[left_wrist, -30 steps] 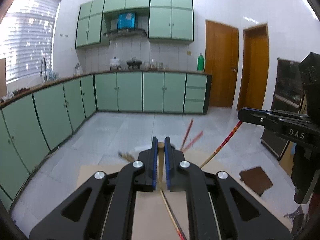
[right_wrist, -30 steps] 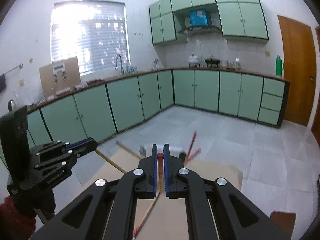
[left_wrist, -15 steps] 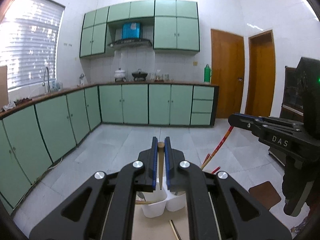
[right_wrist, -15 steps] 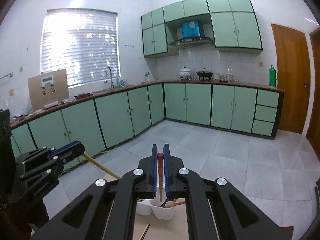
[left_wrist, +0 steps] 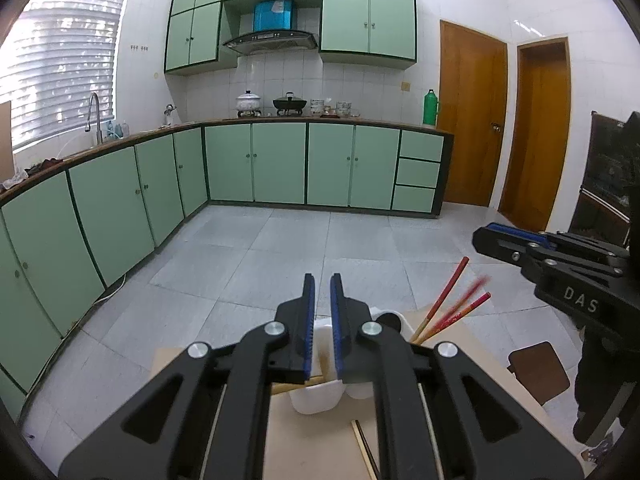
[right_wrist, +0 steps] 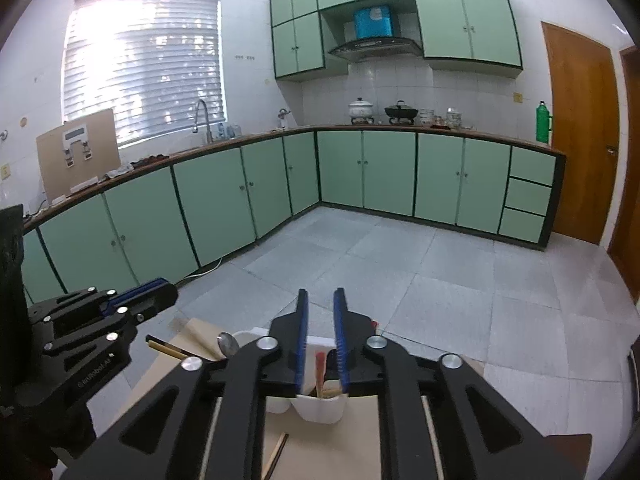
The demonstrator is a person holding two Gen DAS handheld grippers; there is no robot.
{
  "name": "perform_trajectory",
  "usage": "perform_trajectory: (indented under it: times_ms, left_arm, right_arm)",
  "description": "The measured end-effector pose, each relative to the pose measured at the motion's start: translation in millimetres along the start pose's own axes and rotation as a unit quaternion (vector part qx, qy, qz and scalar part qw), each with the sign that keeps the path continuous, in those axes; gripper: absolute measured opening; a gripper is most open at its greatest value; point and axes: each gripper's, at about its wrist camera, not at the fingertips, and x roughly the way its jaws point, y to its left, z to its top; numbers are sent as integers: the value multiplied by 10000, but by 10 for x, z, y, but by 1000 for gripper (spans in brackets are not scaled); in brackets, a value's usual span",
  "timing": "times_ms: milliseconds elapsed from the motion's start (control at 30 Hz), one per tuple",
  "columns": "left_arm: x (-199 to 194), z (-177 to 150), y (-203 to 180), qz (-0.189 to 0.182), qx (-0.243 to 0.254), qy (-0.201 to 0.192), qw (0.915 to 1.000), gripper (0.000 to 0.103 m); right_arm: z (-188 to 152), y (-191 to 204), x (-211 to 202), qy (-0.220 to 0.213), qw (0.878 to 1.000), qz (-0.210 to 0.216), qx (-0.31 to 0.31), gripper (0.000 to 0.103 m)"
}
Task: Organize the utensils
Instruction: 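Lift both chopsticks and drop them into the white caddy, then bring both grippers back to the last two chopsticks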
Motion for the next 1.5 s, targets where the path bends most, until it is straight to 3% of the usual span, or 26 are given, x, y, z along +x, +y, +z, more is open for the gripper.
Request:
perform_trajectory:
  times_ms: [67, 100, 400, 667, 800, 1133, 1500]
  left_arm:
    - [-43, 7, 6, 33, 35, -48, 10000, 17]
    - [-77, 6, 13, 50, 36, -82, 9999, 26]
    - [-500, -183, -62, 151, 30, -309, 9994, 60]
    - [-789, -731, -157, 170, -60, -122, 9998, 74]
    - [-878, -1047, -162, 255, -54, 50, 9996, 80]
    - [-895, -1846, -74, 395, -249, 849, 9953, 86]
    - [-737, -2511, 51, 662, -315, 1800, 9809, 86]
  right_arm:
    - [-24, -27, -100, -109, 9999, -116, 27, 37]
    - [-22, -30, -134, -151, 9998, -160, 39, 44]
    - [-228, -95, -668, -475, 9982, -313, 174, 67]
    - [-764, -47, -983, -460, 9972, -487, 323, 82]
    - [-1091, 37, -1080, -365, 9971, -609, 269, 97]
    - [-1796, 302, -1067, 310, 9976, -561, 271, 97]
    - [-2580, 449, -848, 1348, 9883, -461, 552, 96]
